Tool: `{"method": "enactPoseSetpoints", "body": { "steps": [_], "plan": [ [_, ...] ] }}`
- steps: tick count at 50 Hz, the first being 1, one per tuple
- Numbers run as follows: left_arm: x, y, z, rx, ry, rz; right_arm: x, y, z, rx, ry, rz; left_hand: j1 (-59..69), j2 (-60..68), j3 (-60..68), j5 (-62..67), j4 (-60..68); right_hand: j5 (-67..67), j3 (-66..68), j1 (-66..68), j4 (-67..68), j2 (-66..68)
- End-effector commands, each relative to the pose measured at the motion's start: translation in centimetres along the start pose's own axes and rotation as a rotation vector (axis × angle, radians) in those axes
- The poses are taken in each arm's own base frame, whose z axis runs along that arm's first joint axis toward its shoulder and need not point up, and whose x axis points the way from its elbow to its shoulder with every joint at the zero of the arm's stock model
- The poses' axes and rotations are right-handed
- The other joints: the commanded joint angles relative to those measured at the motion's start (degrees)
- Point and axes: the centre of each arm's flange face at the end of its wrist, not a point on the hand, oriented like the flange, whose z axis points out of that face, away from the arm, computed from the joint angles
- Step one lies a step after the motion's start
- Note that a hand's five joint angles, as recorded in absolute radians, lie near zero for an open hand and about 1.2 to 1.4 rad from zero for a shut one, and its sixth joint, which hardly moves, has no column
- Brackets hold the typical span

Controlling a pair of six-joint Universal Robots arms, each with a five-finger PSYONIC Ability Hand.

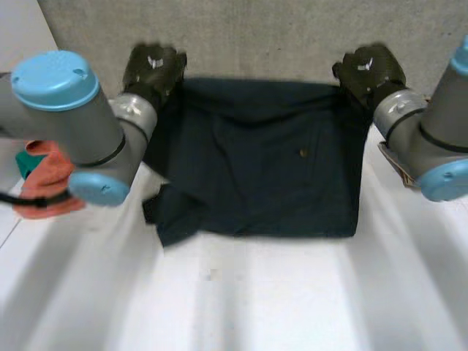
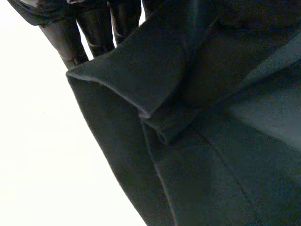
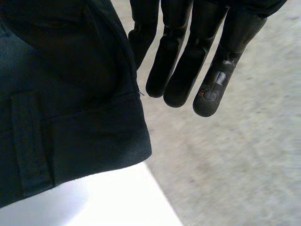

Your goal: Fold the laundry.

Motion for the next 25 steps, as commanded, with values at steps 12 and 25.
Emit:
{"method": "enactPoseSetpoints", "body": {
  "steps": [12,25],
  "plan": [
    [-4.7,-10.3,2.4,0.537,-0.249,0.040,4.1,-7.2,2.7,0.449,0.345,-0.012,16.1,11.5,12.1,14.3,11.2,13.7,12.3,24.3,11.8,12.8],
    [0.8,2.7,-4.4,0.045,-0.077,0.041,-3.3,1.7,0.0,0.100,0.050,0.042,16.1,11.5,12.1,14.3,11.2,13.7,12.3,24.3,11.8,12.8]
  ]
}}
